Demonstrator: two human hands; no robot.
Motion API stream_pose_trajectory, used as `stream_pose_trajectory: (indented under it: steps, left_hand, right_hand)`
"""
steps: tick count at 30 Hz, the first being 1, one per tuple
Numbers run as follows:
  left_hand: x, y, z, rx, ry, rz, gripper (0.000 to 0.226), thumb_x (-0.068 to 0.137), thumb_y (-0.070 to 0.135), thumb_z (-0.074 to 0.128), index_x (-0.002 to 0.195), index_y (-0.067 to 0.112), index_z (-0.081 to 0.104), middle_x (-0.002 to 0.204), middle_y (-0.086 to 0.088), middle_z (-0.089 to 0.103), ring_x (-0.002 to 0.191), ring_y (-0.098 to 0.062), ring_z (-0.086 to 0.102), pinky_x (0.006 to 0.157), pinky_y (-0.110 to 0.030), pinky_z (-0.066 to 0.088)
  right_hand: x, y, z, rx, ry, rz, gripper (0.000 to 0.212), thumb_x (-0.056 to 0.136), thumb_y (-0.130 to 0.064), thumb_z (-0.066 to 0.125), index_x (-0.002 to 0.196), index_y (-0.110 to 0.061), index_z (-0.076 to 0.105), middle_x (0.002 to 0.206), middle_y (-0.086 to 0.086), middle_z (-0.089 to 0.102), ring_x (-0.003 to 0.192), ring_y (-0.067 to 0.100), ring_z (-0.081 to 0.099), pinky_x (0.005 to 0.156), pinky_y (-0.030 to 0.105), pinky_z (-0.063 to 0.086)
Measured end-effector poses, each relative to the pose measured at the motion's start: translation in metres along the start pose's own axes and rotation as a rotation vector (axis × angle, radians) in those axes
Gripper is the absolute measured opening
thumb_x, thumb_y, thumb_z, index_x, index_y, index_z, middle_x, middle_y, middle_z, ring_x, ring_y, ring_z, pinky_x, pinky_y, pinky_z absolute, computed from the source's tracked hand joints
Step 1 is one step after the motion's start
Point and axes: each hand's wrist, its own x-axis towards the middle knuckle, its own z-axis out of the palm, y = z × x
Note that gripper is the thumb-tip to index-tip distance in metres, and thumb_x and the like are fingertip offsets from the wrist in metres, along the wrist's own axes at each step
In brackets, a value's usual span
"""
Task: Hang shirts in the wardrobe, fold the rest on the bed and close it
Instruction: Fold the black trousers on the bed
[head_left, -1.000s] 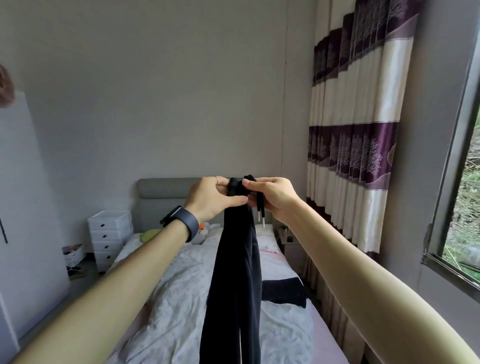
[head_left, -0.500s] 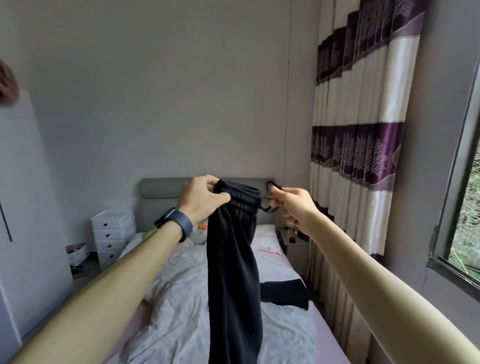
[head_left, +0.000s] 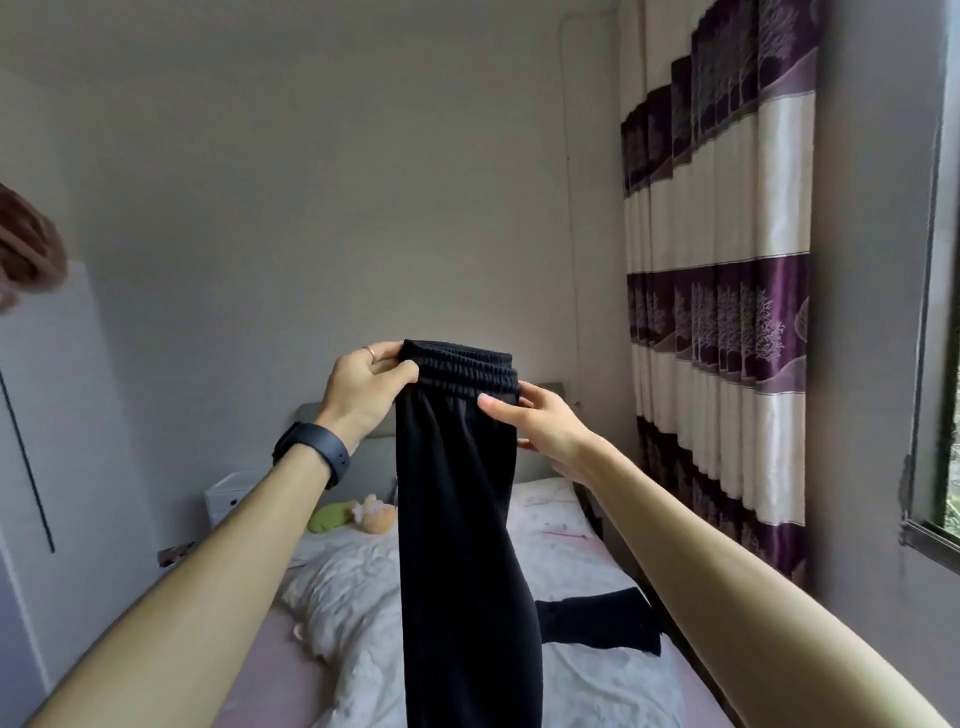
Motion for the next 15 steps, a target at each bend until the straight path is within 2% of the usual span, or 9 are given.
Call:
stream_pose_trajectory:
  steps: [2, 4, 6, 8, 9, 11, 15]
  left_hand:
    - [-0.002, 0.002, -0.012, 0.021, 0.051, 0.027, 0.027, 0.087, 0.009, 0.065, 0.108, 0.024, 0.07, 0.104, 0.007, 0.074, 0.096, -0.002, 0.068, 0.1, -0.034, 0.053]
    - [-0.005, 0.004, -0.028, 0.126, 0.109, 0.094, 0.026, 0.089, 0.017, 0.064, 0.114, 0.026, 0.067, 0.111, 0.012, 0.069, 0.098, 0.007, 0.062, 0.097, -0.024, 0.051]
    - [-0.008, 0.007, -0.039, 0.226, 0.157, 0.148, 0.029, 0.092, 0.024, 0.062, 0.121, 0.027, 0.063, 0.114, 0.015, 0.065, 0.085, 0.018, 0.058, 0.079, -0.004, 0.044]
    - [-0.013, 0.01, -0.046, 0.245, 0.207, 0.176, 0.033, 0.096, 0.024, 0.059, 0.129, 0.024, 0.059, 0.115, 0.015, 0.061, 0.077, 0.018, 0.057, 0.065, 0.003, 0.037]
    - [-0.016, 0.012, -0.047, 0.245, 0.225, 0.183, 0.035, 0.097, 0.025, 0.057, 0.132, 0.022, 0.057, 0.115, 0.014, 0.06, 0.079, 0.014, 0.058, 0.065, 0.004, 0.036]
    - [-0.028, 0.017, -0.054, 0.266, 0.229, 0.188, 0.039, 0.099, 0.026, 0.056, 0.137, 0.018, 0.055, 0.115, 0.013, 0.057, 0.085, 0.008, 0.056, 0.069, 0.004, 0.034]
    - [-0.062, 0.03, -0.07, 0.296, 0.196, 0.192, 0.046, 0.1, 0.028, 0.055, 0.144, 0.015, 0.05, 0.12, 0.009, 0.057, 0.101, 0.0, 0.053, 0.088, -0.009, 0.034]
  right_hand:
    - [0.003, -0.01, 0.011, 0.063, 0.088, -0.046, 0.036, 0.085, -0.036, 0.08, 0.116, -0.022, 0.069, 0.111, -0.002, 0.075, 0.092, 0.009, 0.074, 0.067, 0.02, 0.054]
    - [0.006, -0.019, 0.019, 0.07, 0.161, -0.105, 0.043, 0.082, -0.04, 0.082, 0.116, -0.021, 0.066, 0.111, 0.0, 0.075, 0.096, 0.014, 0.074, 0.074, 0.026, 0.058]
    - [0.006, -0.03, 0.03, -0.052, 0.256, -0.183, 0.046, 0.08, -0.049, 0.08, 0.116, -0.026, 0.065, 0.111, -0.007, 0.073, 0.1, 0.011, 0.071, 0.086, 0.027, 0.055]
    - [0.006, -0.043, 0.043, -0.248, 0.371, -0.279, 0.04, 0.082, -0.054, 0.075, 0.111, -0.029, 0.066, 0.102, -0.014, 0.071, 0.093, 0.0, 0.066, 0.081, 0.014, 0.049]
    - [0.004, -0.05, 0.049, -0.313, 0.405, -0.303, 0.034, 0.084, -0.055, 0.072, 0.106, -0.03, 0.068, 0.094, -0.016, 0.071, 0.087, 0.0, 0.065, 0.073, 0.008, 0.047]
    - [-0.005, -0.062, 0.058, -0.397, 0.416, -0.301, 0.029, 0.086, -0.054, 0.069, 0.097, -0.028, 0.07, 0.083, -0.014, 0.07, 0.08, 0.005, 0.065, 0.067, 0.014, 0.048]
    - [-0.037, -0.072, 0.067, -0.492, 0.441, -0.339, 0.039, 0.09, -0.061, 0.06, 0.105, -0.026, 0.068, 0.089, -0.011, 0.071, 0.088, 0.013, 0.067, 0.08, 0.033, 0.054]
